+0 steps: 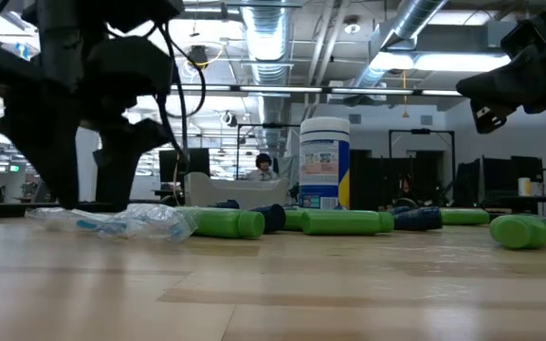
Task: Pick & Place Travel size toiletries
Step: Put the blue toothbrush into the yellow bin
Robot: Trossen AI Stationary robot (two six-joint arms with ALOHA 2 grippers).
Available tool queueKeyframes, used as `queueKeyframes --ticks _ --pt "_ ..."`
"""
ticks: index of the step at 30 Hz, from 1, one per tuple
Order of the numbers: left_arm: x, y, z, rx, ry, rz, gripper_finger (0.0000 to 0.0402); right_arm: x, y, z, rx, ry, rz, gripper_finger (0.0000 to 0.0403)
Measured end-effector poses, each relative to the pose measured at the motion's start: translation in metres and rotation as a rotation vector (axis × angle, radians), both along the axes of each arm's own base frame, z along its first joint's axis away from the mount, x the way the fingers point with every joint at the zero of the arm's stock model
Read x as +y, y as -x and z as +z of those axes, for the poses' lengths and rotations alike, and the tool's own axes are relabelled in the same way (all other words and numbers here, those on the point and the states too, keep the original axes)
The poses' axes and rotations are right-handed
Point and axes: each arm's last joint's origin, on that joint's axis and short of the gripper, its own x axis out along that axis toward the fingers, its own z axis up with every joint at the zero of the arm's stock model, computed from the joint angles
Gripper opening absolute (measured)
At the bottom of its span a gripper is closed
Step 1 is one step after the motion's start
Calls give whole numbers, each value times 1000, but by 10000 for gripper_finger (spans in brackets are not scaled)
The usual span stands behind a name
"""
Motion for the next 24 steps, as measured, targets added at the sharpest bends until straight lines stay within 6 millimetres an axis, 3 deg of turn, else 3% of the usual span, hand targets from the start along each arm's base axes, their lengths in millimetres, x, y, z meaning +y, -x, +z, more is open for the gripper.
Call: queueKeyframes --ticks 7,13,24 --pt "-1 -3 -17 57 -19 0 207 0 0 0 0 0 0 6" --pt "-1 -5 -20 63 -29 3 175 0 0 0 0 0 0 6" --pt "-1 -5 -20 57 -34 5 47 0 0 0 0 0 0 6"
